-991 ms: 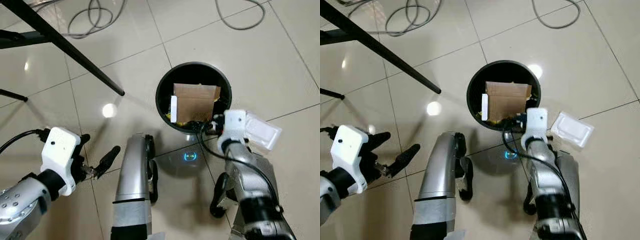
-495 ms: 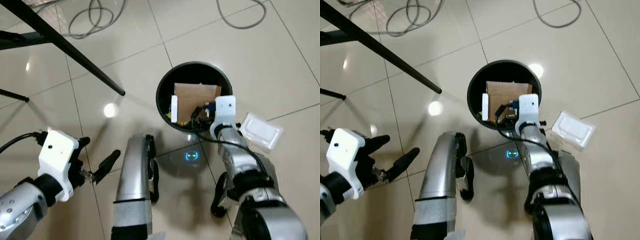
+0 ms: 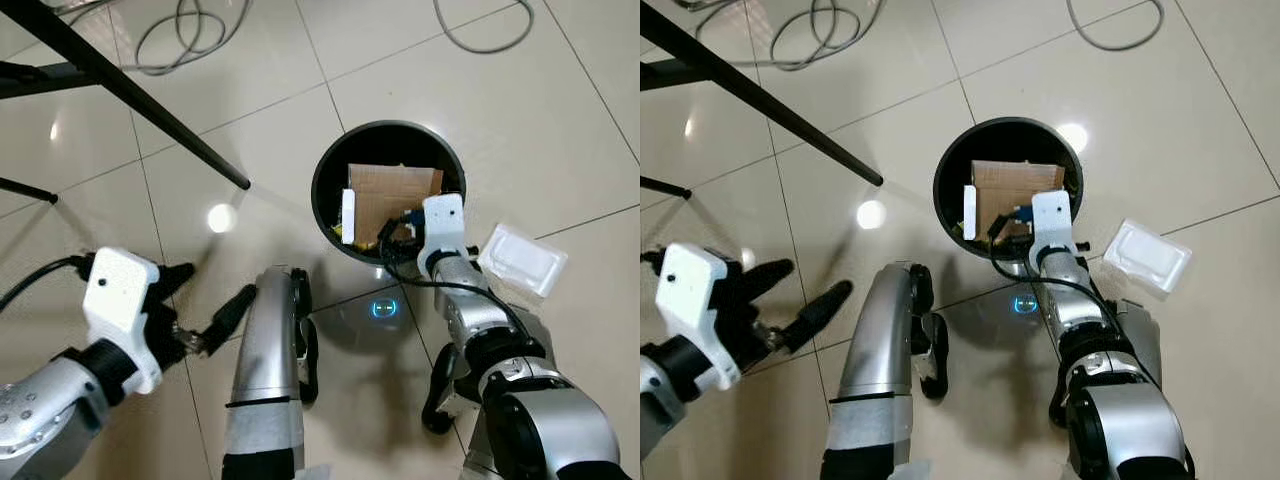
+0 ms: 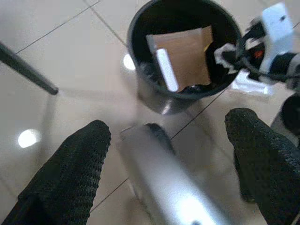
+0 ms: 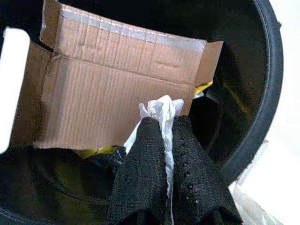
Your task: Picking trash to rubbish bin
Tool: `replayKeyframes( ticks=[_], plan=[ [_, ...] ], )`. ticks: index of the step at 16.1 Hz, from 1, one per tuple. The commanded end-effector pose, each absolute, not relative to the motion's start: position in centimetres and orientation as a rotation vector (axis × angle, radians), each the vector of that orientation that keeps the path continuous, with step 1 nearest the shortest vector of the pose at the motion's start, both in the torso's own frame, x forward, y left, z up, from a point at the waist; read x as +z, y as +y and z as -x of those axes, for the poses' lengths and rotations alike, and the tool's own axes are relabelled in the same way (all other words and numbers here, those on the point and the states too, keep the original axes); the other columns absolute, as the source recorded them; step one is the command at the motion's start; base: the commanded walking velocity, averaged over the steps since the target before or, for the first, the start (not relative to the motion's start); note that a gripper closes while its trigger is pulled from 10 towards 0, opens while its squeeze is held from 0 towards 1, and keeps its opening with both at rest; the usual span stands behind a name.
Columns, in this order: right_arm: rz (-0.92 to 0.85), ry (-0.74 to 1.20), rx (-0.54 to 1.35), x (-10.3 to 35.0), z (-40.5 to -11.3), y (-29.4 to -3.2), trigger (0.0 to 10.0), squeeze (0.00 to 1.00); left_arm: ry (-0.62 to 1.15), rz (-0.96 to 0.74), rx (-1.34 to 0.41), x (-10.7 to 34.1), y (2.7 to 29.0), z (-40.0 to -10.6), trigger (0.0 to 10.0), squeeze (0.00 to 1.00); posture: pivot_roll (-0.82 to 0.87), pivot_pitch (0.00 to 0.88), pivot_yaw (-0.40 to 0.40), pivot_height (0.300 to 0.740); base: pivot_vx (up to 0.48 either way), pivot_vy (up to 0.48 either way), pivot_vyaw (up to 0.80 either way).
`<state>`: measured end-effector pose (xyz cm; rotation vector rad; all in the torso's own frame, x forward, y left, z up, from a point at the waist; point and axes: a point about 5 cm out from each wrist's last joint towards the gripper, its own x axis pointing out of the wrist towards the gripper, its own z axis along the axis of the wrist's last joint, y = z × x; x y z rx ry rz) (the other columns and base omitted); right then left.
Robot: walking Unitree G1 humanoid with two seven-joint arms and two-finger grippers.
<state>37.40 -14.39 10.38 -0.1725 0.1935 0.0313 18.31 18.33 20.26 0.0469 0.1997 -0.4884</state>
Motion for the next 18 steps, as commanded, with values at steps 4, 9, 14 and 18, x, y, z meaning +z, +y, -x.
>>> replayKeyframes(
  ticks=[4, 9, 14, 18],
  plan=[
    [0.186, 0.242, 0.039, 8.6, -36.6, -14.4, 10.0, 0.00, 0.189, -0.012, -0.501, 20.9, 17.6, -18.2, 10.0, 0.00, 0.47, 0.688, 0.257, 0.524, 0.000, 0.000, 0.00],
    [0.203, 0.223, 0.025, 9.1, -36.9, -14.6, 10.0, 0.00, 0.198, 0.000, -0.509, 21.0, 17.2, -18.1, 10.0, 0.00, 0.46, 0.685, 0.259, 0.524, 0.000, 0.000, 0.00],
    [0.238, 0.220, -0.040, 9.3, -37.0, -16.4, 10.0, 0.00, 0.219, -0.004, -0.506, 20.9, 17.2, -17.9, 10.0, 0.00, 0.47, 0.683, 0.264, 0.524, 0.000, 0.000, 0.00],
    [0.225, 0.216, -0.039, 9.5, -37.2, -16.1, 10.0, 0.00, 0.229, -0.015, -0.502, 21.1, 17.5, -17.6, 10.0, 0.00, 0.50, 0.688, 0.277, 0.524, 0.000, 0.000, 0.00]
  ],
)
